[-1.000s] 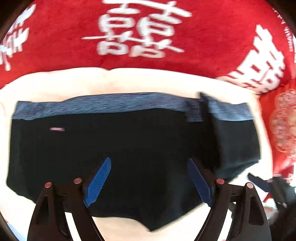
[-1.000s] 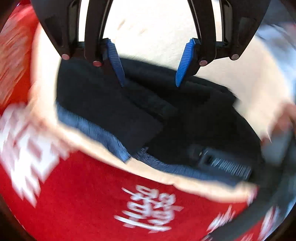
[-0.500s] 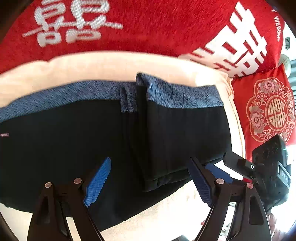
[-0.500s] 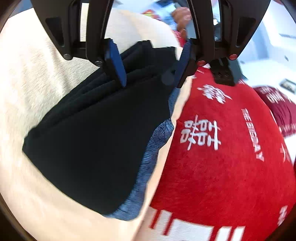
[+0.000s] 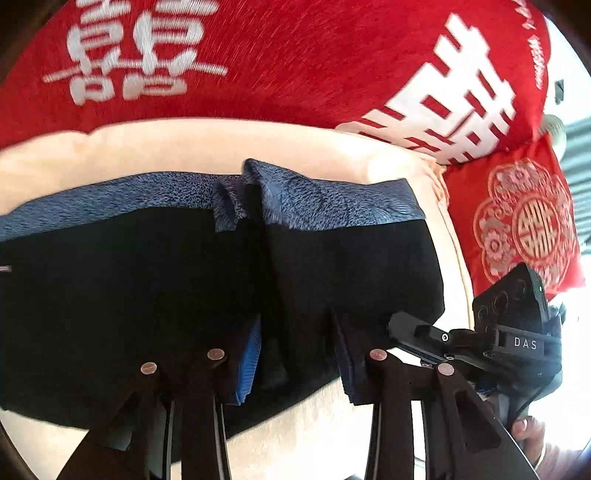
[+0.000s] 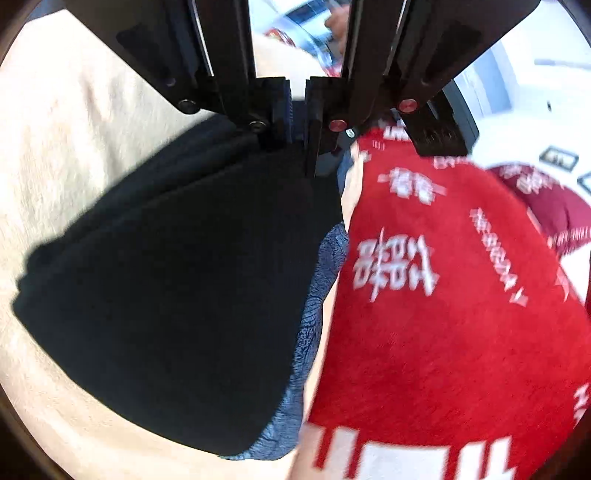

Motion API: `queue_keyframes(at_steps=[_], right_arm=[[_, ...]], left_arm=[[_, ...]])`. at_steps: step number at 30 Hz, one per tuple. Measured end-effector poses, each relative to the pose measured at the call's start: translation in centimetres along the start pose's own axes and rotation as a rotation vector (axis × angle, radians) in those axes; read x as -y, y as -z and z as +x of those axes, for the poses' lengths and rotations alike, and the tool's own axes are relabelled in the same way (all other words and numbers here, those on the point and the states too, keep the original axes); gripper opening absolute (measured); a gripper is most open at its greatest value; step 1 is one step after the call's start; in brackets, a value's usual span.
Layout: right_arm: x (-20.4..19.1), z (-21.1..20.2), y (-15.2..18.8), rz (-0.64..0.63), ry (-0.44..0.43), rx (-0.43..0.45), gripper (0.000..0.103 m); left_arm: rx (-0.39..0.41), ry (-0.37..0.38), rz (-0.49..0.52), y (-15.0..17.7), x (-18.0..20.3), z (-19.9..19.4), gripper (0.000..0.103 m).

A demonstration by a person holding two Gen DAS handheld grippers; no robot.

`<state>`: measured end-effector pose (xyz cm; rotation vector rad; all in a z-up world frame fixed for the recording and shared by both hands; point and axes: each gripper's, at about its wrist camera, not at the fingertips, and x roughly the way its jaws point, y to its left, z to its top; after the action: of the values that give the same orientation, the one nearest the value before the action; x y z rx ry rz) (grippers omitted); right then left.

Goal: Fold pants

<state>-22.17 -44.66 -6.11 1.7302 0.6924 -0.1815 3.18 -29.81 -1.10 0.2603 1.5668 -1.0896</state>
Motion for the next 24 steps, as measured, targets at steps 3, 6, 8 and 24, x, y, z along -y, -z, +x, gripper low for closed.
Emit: queue_keyframes(at_steps=[3, 6, 8, 24], right_arm=[[0.7, 0.4, 0.6, -0.011, 0.063, -0.039, 0.007], [1.4, 1.4, 0.7, -0.013, 0.102, -0.066, 0.010], [2.0, 1.4, 1.4, 0.014, 0.064, -0.083, 0.032], [1.0, 1.2, 0.0, 0.014, 0.051, 0.005, 0.013]], left_arm=[[-0.029, -0.040, -0.006, 1.7, -0.4, 0.8, 0.038], [-0.059, -0.039, -0.080, 2.4, -1.9, 2.2, 0.038], [-0.045, -0.022, -0.096, 2.3, -2.1, 2.2, 0.038], [-0.021, -0.070, -0.018, 2.4, -0.2, 1.0, 0.039]])
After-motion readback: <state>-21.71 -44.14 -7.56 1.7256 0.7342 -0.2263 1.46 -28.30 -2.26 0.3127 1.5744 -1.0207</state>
